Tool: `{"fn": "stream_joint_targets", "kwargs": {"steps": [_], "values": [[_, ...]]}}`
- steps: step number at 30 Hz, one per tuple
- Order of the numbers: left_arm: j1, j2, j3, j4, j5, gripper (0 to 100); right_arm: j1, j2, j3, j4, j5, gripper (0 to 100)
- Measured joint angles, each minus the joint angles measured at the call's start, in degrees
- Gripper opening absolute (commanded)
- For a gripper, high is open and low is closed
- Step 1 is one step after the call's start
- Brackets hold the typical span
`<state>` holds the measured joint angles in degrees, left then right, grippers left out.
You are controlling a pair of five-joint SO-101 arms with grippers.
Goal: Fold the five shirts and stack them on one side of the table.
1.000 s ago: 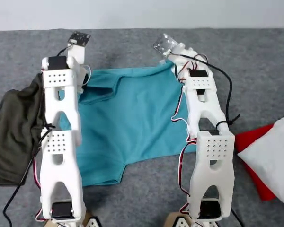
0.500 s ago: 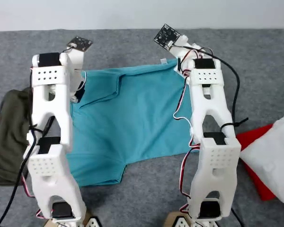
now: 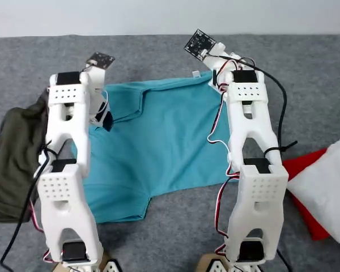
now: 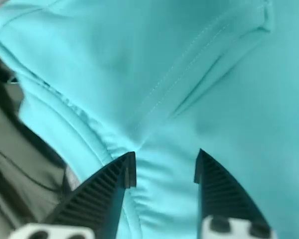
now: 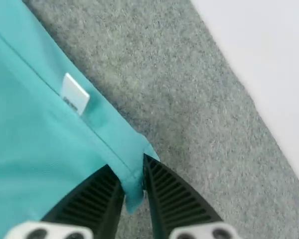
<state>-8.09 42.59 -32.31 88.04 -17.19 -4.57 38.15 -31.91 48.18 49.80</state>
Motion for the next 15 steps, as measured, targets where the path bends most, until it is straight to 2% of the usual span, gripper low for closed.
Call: {"fn": "stream_joint_targets", "kwargs": {"steps": [7, 15], "values": [[-1.4, 3.8, -0.7, -1.1, 0.2, 20, 0.0, 0.0, 0.0, 0.3, 0.0, 0.9], [-2.6, 7.1, -9.3, 0.0, 1.1, 20, 0.0, 0.0, 0.0, 0.4, 0.0, 0.9]]}}
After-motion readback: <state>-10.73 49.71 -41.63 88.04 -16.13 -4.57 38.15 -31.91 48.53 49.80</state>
